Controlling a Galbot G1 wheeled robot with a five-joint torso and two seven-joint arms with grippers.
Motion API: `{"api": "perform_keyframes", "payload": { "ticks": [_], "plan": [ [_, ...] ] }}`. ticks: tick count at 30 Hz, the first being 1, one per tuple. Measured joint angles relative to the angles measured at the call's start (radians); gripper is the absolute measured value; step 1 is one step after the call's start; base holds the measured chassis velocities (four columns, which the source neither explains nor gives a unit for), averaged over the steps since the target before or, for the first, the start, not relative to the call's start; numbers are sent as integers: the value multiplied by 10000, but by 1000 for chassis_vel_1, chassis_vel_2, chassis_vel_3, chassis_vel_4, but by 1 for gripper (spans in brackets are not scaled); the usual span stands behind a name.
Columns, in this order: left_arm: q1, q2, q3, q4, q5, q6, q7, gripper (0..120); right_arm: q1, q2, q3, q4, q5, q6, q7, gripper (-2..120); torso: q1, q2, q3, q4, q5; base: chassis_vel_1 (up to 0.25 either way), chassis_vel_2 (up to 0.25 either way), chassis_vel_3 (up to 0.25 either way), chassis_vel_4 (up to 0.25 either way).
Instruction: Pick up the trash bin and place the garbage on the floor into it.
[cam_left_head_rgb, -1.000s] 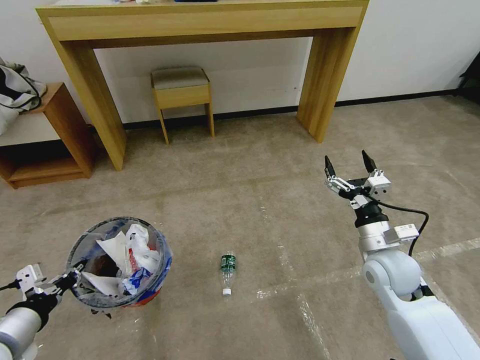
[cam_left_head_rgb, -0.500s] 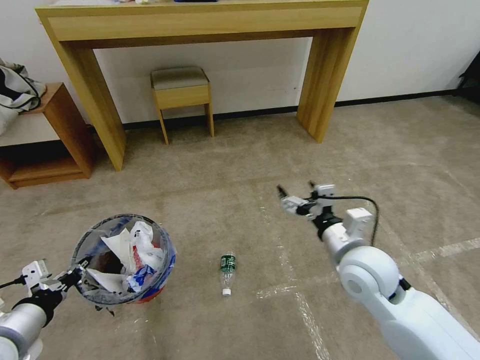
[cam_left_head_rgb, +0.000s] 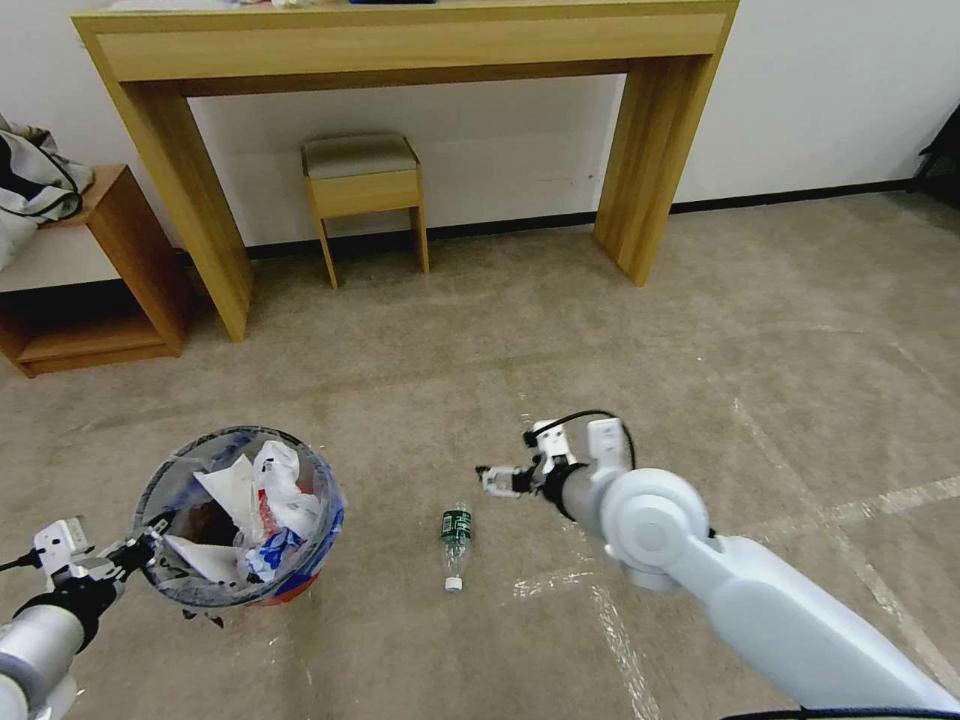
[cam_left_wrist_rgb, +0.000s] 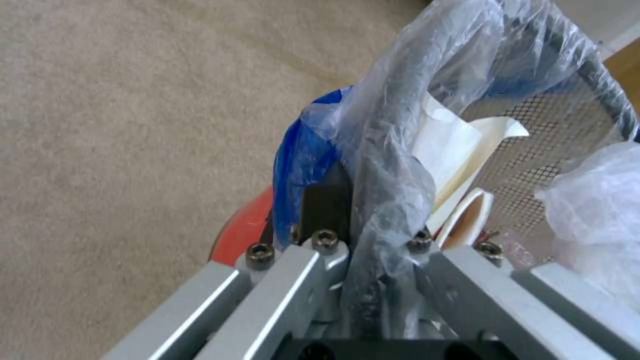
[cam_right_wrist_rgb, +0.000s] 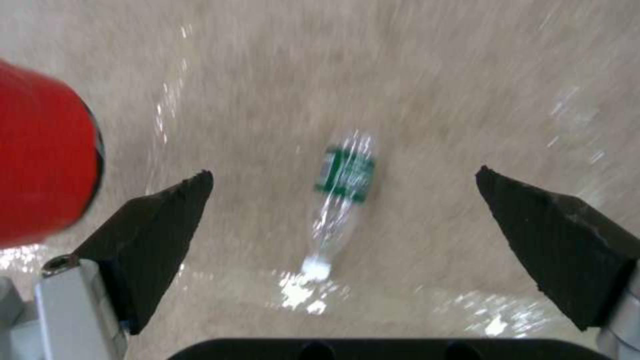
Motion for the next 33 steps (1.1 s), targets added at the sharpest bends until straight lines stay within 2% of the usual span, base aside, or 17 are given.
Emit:
{"api": "perform_keyframes", "payload": {
  "ticks": [1, 3, 4, 5, 7, 10, 23, 33],
  "plan": [
    [-18, -5, -34, 38, -6, 1, -8, 1, 35, 390, -155, -384, 63, -6, 199, 100, 0, 0, 0, 0, 0, 0, 0, 0, 0],
    [-22, -5, -46, 58, -9, 1, -8, 1, 37, 631, -236, -598, 89, -6, 277, 100, 0, 0, 0, 1, 1, 0, 0, 0, 0],
    [-16, -5, -82, 101, -12, 2, -11, 1, 6, 1218, -393, -1049, 78, -13, 379, 100, 0, 0, 0, 1, 0, 0, 0, 0, 0],
    [-16, -5, -82, 101, -12, 2, -11, 1, 6, 1218, -393, -1049, 78, -13, 379, 100, 0, 0, 0, 1, 0, 0, 0, 0, 0],
    [15, 16, -153, 149, -21, 2, -12, 1, -59, 1824, -651, -1596, -75, -14, 408, 100, 0, 0, 0, 3, -1, 0, 0, 0, 0],
    [18, 46, -175, 208, -26, 2, -12, 1, -56, 2150, -808, -2064, -194, -11, 373, 100, 0, 0, 0, 1, 0, 0, 0, 0, 0],
    [-87, 40, -55, 347, 40, 3, -45, 1, 47, 2881, -918, -3205, -259, 10, 193, 100, 0, 0, -1, 2, 2, 0, 0, 0, 0],
    [92, 86, -110, 247, 48, 12, -57, 1, 575, 3250, -600, -5040, -791, 204, -699, 100, 0, 0, 0, 1, 2, 0, 0, 0, 0]
  ]
}}
